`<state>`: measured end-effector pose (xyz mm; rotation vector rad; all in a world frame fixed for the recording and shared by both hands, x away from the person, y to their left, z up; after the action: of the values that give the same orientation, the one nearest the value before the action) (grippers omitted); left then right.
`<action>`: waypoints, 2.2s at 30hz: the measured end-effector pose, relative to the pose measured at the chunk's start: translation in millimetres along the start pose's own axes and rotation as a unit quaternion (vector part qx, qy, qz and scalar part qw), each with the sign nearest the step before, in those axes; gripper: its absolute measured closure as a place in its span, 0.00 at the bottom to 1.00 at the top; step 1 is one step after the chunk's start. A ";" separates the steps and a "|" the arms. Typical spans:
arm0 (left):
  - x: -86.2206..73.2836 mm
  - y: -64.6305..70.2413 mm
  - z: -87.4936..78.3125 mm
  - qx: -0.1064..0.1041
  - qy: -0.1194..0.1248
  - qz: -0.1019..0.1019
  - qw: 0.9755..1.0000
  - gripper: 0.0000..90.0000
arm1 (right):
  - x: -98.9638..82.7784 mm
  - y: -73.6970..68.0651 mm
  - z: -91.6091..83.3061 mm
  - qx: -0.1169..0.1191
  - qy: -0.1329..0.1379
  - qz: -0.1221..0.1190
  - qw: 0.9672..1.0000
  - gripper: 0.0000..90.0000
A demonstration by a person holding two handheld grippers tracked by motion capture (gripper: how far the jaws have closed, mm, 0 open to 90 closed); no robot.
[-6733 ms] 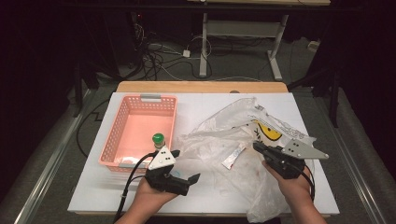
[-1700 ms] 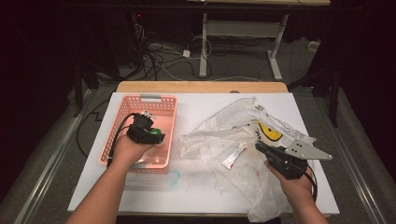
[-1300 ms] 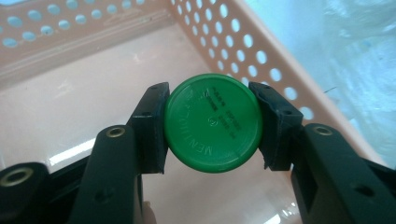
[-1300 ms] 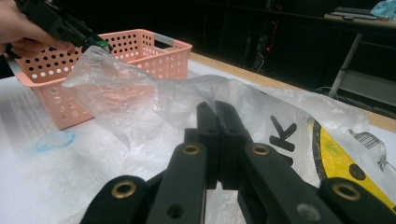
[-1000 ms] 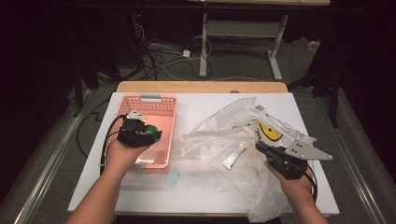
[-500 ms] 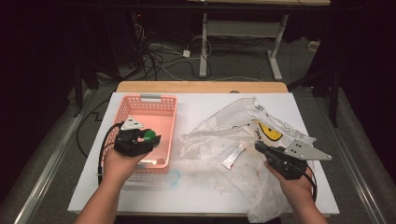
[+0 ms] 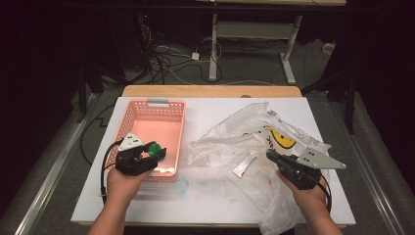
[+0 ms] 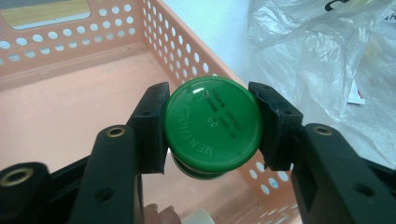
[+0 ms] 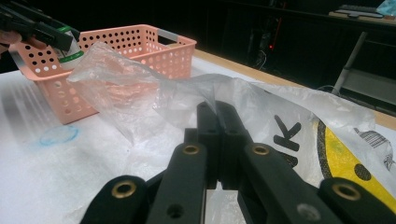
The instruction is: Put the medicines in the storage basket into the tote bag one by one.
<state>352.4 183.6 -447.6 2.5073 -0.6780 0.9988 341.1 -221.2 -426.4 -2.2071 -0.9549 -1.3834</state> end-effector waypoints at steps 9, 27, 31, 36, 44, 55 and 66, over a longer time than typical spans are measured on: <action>-6.3 0.2 -4.2 -0.016 0.014 -0.012 1.000 0.55 | -1.5 1.5 -0.7 -0.003 -0.002 0.000 1.000 1.00; 8.2 42.2 -17.7 -0.045 0.050 0.033 0.997 0.55 | -0.6 1.8 -1.4 -0.002 0.001 0.001 1.000 1.00; 9.9 53.1 -16.0 -0.058 0.052 0.043 0.996 0.55 | -0.6 1.5 -0.9 -0.003 0.000 0.001 1.000 1.00; 10.0 65.9 -12.2 -0.078 0.051 0.054 0.994 0.55 | -0.2 0.8 -0.4 -0.001 0.001 0.000 1.000 1.00; 7.9 87.5 -0.8 -0.099 0.037 0.074 0.992 0.55 | -0.6 -0.6 0.8 0.002 -0.001 -0.001 1.000 1.00; 5.7 107.8 12.8 -0.116 0.027 0.092 0.989 0.55 | -0.5 -2.1 1.8 0.003 -0.002 -0.005 1.000 1.00; 4.6 116.2 26.9 -0.118 0.020 0.099 0.988 0.55 | -1.0 -1.9 1.5 0.001 -0.002 -0.003 1.000 1.00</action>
<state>305.9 73.7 -445.8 2.2419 -0.9878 0.9681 340.5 -219.2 -428.1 -2.2084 -0.9636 -1.3803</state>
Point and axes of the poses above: each handheld gripper's, and its own axes: z roughly forward along the jaws, x roughly out of its top, y roughly to its right, the point moved 5 cm from there along z, roughly forward along the jaws, and after that the axes turned 8 degrees about -y, right-handed, at the moved point
